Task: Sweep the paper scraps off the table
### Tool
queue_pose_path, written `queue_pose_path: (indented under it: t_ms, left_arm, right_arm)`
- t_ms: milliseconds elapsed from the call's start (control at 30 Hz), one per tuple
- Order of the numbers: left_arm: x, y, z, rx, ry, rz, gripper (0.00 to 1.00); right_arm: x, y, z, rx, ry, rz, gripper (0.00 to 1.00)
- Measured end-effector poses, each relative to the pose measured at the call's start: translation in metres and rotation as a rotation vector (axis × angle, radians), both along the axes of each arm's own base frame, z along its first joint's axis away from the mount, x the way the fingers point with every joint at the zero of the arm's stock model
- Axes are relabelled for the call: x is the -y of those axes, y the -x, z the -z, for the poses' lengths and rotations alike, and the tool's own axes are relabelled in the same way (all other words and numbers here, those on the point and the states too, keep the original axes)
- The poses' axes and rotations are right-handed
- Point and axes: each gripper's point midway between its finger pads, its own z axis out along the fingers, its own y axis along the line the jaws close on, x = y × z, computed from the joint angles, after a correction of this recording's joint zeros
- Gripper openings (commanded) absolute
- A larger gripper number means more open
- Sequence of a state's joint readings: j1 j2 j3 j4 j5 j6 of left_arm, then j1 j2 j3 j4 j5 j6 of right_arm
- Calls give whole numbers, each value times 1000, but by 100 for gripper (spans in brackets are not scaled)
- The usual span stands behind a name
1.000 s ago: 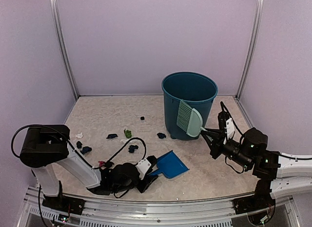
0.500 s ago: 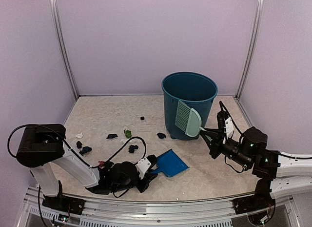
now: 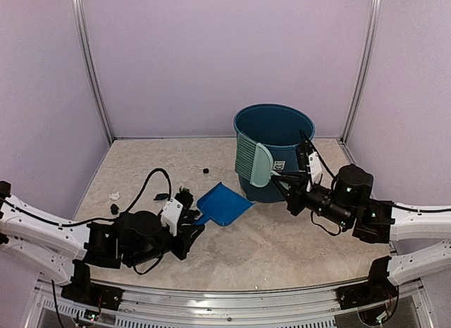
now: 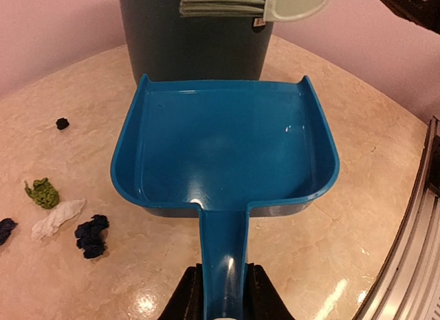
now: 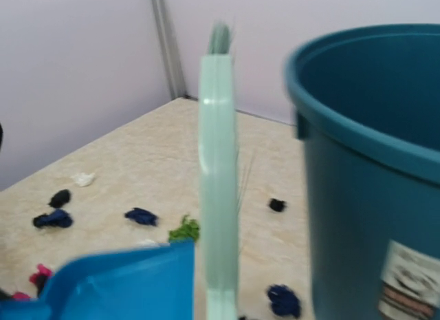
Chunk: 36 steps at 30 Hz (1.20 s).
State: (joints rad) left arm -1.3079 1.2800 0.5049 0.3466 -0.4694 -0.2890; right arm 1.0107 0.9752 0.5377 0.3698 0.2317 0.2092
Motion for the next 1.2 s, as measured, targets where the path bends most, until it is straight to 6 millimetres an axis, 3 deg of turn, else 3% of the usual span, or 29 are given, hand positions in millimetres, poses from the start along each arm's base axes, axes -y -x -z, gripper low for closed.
queue_pose_path:
  t_ms: [267, 433, 700, 967, 1200]
  left_arm:
    - [-64, -2, -42, -34, 44, -196, 21]
    - [-104, -6, -50, -38, 46, -317, 21]
    - [-148, -22, -52, -21, 48, -503, 20]
    - [-186, -39, -59, -3, 84, -670, 20]
    - [-201, -40, -73, 15, 152, -718, 20]
  right_arm:
    - [-48, -13, -16, -32, -13, -86, 0]
    - [-82, -32, -29, -51, -33, -105, 0]
    - [-143, -72, -23, -121, -39, -143, 0]
    - [-198, -134, -4, -250, -91, -190, 0]
    - [-238, -173, 47, -439, -169, -235, 0]
